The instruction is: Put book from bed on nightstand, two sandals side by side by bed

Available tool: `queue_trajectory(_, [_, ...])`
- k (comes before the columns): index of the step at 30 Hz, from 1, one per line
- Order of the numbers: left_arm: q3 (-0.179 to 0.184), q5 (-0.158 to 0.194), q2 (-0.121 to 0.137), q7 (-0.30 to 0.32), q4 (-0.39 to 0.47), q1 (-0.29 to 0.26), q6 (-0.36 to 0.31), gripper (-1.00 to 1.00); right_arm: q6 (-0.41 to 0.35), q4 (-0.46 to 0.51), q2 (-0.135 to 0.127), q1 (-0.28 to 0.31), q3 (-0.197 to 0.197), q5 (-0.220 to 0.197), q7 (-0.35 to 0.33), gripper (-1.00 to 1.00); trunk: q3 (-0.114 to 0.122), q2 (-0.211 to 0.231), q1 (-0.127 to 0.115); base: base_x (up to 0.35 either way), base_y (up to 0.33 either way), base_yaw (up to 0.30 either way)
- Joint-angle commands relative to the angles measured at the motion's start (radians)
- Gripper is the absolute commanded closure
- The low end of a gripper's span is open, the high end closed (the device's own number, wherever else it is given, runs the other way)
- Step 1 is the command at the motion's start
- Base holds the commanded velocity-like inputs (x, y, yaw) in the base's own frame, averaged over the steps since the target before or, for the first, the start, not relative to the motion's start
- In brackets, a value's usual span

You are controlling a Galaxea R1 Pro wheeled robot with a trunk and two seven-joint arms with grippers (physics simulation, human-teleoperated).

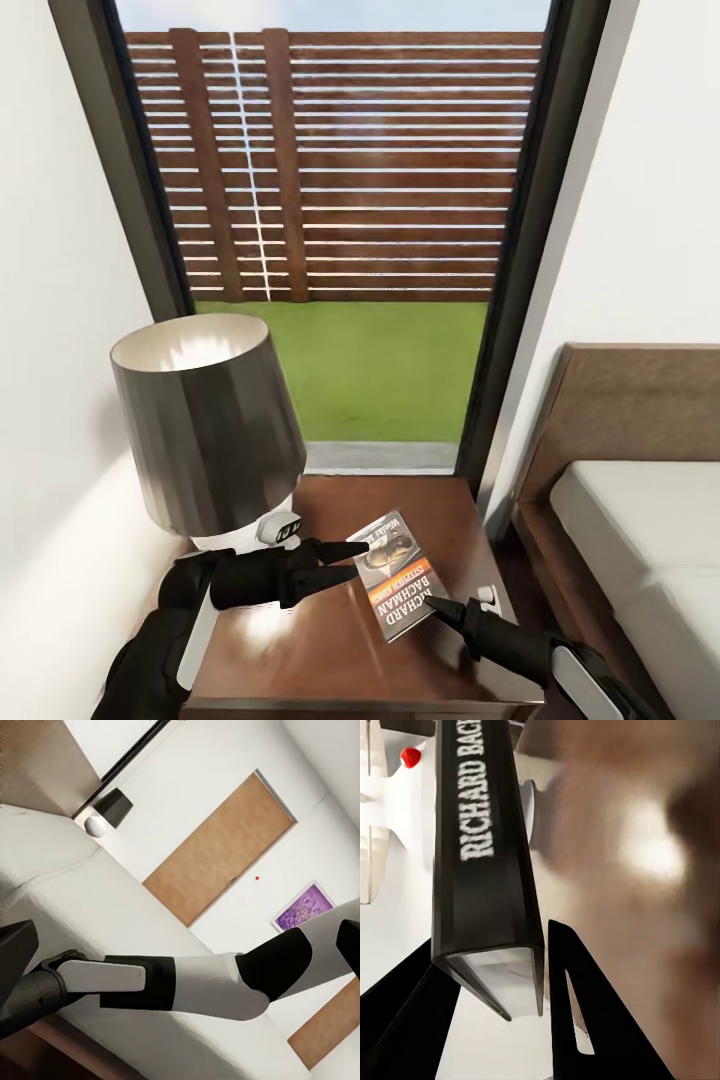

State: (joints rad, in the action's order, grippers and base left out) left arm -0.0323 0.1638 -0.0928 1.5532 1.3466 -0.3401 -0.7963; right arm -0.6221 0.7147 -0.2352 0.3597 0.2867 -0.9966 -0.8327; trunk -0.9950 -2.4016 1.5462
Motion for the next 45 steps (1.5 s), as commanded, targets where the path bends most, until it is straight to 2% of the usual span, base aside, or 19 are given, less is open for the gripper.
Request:
queue_trajectory(1, [-0.001, -0.003, -0.001, 0.005, 0.000, 0.000, -0.011, -1.00, -0.007, 0.000, -0.001, 0.001, 0.003, -0.011, 0.001, 1.00, -0.001, 0.000, 0.000, 0.233, 0.000, 0.000])
queue_trajectory(15, [-0.001, -0.001, -0.001, 0.005, 0.000, 0.000, -0.011, -1.00, -0.007, 0.000, -0.001, 0.001, 0.003, -0.011, 0.001, 1.00, -0.001, 0.000, 0.000, 0.050, 0.000, 0.000])
queue_trajectory(22, [-0.001, 0.000, -0.001, 0.005, 0.000, 0.000, -0.011, -1.00, -0.007, 0.000, -0.001, 0.001, 0.003, -0.011, 0.001, 1.00, -0.023, -0.049, 0.027, 0.000, 0.000, 0.000])
queue_trajectory(27, [-0.001, 0.000, -0.001, 0.005, 0.000, 0.000, -0.011, -1.00, -0.007, 0.000, -0.001, 0.001, 0.003, -0.011, 0.001, 1.00, -0.023, -0.049, 0.027, 0.000, 0.000, 0.000])
queue_trajectory(33, [-0.001, 0.000, -0.001, 0.005, 0.000, 0.000, -0.011, -1.00, -0.007, 0.000, -0.001, 0.001, 0.003, -0.011, 0.001, 1.00, -0.042, -0.091, 0.050, 0.000, 0.000, 0.000])
queue_trajectory(42, [-0.001, 0.000, -0.001, 0.005, 0.000, 0.000, -0.011, -1.00, -0.007, 0.000, -0.001, 0.001, 0.003, -0.011, 0.001, 1.00, -0.042, -0.091, 0.050, 0.000, 0.000, 0.000])
queue_trajectory(45, [-0.001, 0.000, -0.001, 0.005, 0.000, 0.000, -0.011, -1.00, -0.007, 0.000, -0.001, 0.001, 0.003, -0.011, 0.001, 1.00, -0.053, -0.099, 0.055, 0.000, 0.000, 0.000])
